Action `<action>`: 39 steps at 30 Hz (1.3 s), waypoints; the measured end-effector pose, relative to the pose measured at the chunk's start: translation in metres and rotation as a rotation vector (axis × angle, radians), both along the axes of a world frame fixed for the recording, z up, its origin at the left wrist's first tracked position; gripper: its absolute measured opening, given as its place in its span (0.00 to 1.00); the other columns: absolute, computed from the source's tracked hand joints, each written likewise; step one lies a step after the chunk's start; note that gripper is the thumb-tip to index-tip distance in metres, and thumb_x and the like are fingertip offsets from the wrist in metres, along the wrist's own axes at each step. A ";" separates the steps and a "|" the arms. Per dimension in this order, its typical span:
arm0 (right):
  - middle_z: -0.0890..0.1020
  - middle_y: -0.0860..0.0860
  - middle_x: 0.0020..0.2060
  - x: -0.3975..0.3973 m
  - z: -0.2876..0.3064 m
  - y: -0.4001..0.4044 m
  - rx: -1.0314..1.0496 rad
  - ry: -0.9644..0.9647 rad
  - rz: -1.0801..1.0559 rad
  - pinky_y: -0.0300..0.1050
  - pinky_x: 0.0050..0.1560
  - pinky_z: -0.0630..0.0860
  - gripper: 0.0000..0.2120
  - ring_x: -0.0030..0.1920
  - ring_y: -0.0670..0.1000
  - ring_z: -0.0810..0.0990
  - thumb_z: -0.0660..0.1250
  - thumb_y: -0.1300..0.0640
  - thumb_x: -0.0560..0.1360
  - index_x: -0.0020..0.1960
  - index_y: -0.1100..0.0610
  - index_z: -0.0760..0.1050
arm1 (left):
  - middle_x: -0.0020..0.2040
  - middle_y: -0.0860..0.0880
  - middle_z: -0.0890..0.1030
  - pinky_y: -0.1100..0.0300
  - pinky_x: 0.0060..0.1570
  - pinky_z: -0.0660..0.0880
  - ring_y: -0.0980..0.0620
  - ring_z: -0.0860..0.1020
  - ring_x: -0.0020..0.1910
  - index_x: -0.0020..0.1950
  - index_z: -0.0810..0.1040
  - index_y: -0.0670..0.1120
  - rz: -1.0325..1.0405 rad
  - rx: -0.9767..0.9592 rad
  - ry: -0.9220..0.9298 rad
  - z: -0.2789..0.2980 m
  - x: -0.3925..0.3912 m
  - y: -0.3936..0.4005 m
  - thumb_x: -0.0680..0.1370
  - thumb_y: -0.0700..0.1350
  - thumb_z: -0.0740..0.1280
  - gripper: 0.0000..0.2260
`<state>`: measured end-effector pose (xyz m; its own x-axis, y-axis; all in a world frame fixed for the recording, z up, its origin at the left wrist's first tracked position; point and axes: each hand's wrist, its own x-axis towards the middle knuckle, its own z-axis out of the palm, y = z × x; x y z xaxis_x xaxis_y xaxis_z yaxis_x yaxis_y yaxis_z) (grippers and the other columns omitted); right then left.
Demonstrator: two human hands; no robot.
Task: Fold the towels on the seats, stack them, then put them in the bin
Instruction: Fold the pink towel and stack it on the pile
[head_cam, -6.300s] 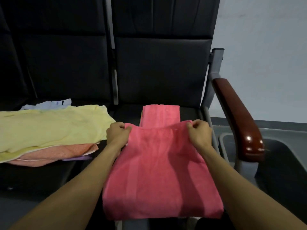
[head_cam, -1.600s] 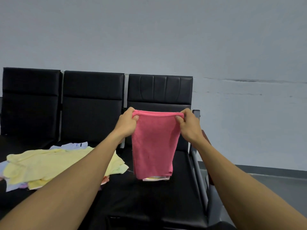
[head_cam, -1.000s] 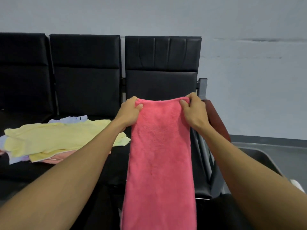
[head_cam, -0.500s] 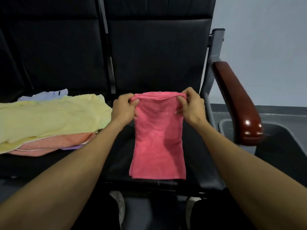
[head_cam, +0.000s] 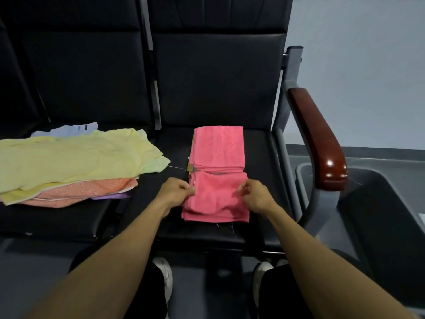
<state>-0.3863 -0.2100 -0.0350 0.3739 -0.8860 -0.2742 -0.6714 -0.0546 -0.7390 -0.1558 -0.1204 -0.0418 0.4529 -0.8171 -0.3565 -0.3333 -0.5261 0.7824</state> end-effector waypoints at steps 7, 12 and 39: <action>0.77 0.54 0.52 -0.004 -0.023 -0.009 0.056 -0.026 -0.126 0.41 0.46 0.72 0.13 0.49 0.53 0.77 0.71 0.61 0.75 0.55 0.52 0.70 | 0.53 0.45 0.79 0.57 0.43 0.76 0.49 0.80 0.48 0.60 0.70 0.48 0.025 0.057 0.015 -0.015 -0.001 -0.003 0.76 0.45 0.74 0.18; 0.76 0.52 0.53 0.003 -0.030 -0.018 0.153 -0.096 -0.120 0.38 0.34 0.73 0.25 0.40 0.46 0.75 0.73 0.67 0.72 0.62 0.52 0.68 | 0.60 0.44 0.79 0.47 0.58 0.79 0.46 0.81 0.55 0.68 0.63 0.58 -0.062 -0.041 0.138 -0.018 -0.005 -0.015 0.73 0.39 0.76 0.32; 0.80 0.53 0.60 0.001 -0.029 -0.018 0.079 -0.229 -0.062 0.34 0.44 0.77 0.31 0.43 0.43 0.80 0.71 0.72 0.70 0.70 0.52 0.75 | 0.66 0.48 0.77 0.48 0.60 0.80 0.47 0.81 0.59 0.65 0.77 0.56 -0.048 -0.150 0.282 -0.024 -0.002 -0.014 0.76 0.31 0.70 0.25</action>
<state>-0.3855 -0.2280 -0.0639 0.3796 -0.8884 -0.2582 -0.4861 0.0459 -0.8727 -0.1580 -0.1347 -0.0655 0.3133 -0.8882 -0.3361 -0.1139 -0.3865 0.9152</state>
